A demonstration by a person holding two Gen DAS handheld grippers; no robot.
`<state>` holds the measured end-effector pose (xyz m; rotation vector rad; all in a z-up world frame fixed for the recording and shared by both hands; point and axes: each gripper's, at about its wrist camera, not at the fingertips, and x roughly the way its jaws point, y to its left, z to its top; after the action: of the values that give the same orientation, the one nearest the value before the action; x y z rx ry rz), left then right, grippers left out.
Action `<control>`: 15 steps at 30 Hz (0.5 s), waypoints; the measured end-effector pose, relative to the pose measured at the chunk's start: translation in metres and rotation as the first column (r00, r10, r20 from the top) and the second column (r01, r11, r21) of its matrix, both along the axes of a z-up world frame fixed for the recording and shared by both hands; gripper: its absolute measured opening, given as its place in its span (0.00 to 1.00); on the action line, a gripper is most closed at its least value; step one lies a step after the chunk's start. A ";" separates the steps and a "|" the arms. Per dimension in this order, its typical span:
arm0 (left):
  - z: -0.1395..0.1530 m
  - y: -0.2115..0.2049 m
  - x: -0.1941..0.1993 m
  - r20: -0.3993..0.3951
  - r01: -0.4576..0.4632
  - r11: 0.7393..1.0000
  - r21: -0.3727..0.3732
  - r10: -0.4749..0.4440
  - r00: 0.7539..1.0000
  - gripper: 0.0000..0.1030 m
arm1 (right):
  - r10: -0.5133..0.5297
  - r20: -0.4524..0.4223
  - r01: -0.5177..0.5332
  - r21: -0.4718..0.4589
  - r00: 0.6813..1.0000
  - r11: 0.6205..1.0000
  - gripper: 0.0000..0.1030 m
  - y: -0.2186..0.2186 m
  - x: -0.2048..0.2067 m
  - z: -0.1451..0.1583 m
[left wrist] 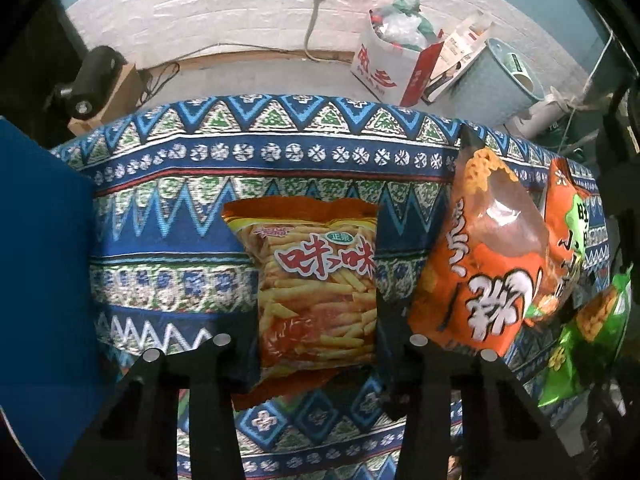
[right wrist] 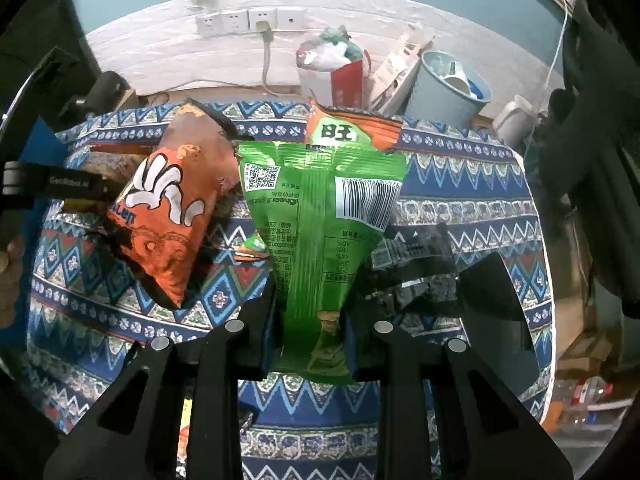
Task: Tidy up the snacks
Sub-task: 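Lift both bags and carry them over the cardboard box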
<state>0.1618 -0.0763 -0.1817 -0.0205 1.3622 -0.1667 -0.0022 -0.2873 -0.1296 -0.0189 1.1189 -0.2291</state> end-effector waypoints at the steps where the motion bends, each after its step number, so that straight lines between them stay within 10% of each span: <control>1: 0.002 0.001 -0.002 0.007 0.004 1.000 0.006 -0.004 1.000 0.43 | 0.001 0.002 -0.001 -0.001 1.000 1.000 0.24 0.001 0.000 0.001; 15: 0.042 0.027 -0.042 0.118 0.043 0.997 0.057 -0.050 0.992 0.42 | 0.026 0.051 -0.025 -0.024 0.998 0.999 0.24 0.020 0.003 0.023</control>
<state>0.1200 -0.0496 -0.1399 0.0655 1.2479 -0.1676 0.0004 -0.2674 -0.1065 -0.0476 1.0638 -0.2190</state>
